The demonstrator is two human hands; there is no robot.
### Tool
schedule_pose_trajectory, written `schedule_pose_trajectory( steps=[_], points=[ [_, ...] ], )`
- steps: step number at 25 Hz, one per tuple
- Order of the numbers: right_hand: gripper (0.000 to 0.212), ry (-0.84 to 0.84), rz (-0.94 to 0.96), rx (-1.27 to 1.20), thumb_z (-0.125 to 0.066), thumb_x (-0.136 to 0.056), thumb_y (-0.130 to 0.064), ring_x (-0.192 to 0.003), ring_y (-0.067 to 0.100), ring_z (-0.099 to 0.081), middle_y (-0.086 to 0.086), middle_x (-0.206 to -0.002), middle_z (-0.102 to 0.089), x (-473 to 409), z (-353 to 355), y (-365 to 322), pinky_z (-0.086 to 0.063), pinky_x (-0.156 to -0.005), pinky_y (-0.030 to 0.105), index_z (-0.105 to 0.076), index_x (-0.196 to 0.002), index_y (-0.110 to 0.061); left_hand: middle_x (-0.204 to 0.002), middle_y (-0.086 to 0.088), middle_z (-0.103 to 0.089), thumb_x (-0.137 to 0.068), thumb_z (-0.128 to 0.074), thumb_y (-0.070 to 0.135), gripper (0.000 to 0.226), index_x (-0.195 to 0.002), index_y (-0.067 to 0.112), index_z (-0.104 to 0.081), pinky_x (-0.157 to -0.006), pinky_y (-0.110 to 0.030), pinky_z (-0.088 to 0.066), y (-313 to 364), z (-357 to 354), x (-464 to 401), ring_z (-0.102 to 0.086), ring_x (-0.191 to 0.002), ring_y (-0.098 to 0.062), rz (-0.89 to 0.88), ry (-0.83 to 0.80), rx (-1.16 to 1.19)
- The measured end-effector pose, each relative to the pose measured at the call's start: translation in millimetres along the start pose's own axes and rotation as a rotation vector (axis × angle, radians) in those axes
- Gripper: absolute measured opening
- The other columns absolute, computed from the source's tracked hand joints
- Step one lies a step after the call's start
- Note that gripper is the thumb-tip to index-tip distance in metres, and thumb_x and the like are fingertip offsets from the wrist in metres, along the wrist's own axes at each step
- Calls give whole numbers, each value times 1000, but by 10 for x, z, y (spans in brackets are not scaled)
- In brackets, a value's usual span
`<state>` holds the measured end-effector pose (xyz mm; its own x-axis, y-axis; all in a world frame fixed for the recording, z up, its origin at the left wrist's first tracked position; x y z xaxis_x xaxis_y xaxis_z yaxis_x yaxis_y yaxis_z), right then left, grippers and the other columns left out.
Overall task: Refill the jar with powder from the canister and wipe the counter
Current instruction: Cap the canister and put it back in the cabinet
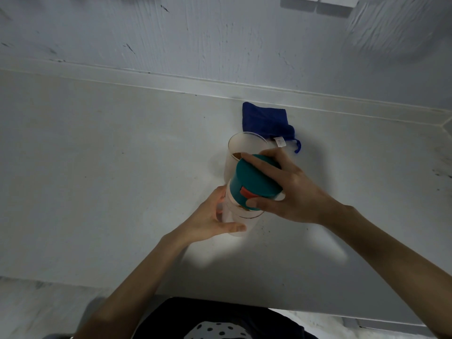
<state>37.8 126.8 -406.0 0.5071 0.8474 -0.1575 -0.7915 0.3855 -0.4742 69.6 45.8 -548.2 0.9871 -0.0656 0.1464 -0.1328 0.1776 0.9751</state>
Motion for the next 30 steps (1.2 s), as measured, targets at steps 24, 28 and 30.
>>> schedule_pose_trajectory(
  steps=[24,28,30],
  points=[
    [62,-30,137,80,-47,-69,-51,-112,15,-35,14,-127,-40,-97,-72,-188,-38,-80,16,-26,-126,-38,-135,2,-42,-54,-70,50,73,-113,53,-27,-95,-28,-49,192,-8,44,-45,-121,-15,-24,-6,-98],
    [62,-33,123,115,-46,-69,-52,-116,28,-43,16,-130,-41,-82,-152,-139,-35,-84,19,-27,-126,-37,-138,5,-39,-52,-71,63,78,-116,59,-25,-95,-30,-50,220,-22,39,-43,-124,-17,-39,-20,-135],
    [63,-39,112,116,-45,-68,-54,-120,27,-39,12,-133,-35,-76,-198,-106,-33,-89,23,-26,-126,-37,-140,3,-38,-55,-70,65,79,-120,57,-25,-100,-40,-47,208,-30,37,-41,-126,-17,-50,-19,-132]
  ],
)
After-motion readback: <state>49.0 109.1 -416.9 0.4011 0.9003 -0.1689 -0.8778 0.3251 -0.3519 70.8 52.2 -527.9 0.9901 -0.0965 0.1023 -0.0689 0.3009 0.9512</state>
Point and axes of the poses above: each hand's wrist, its own x-axis away from the middle knuckle, its own z-axis out of the back of the hand, y = z × x, the point moved 10 cm from there along -x, towards the middle knuckle
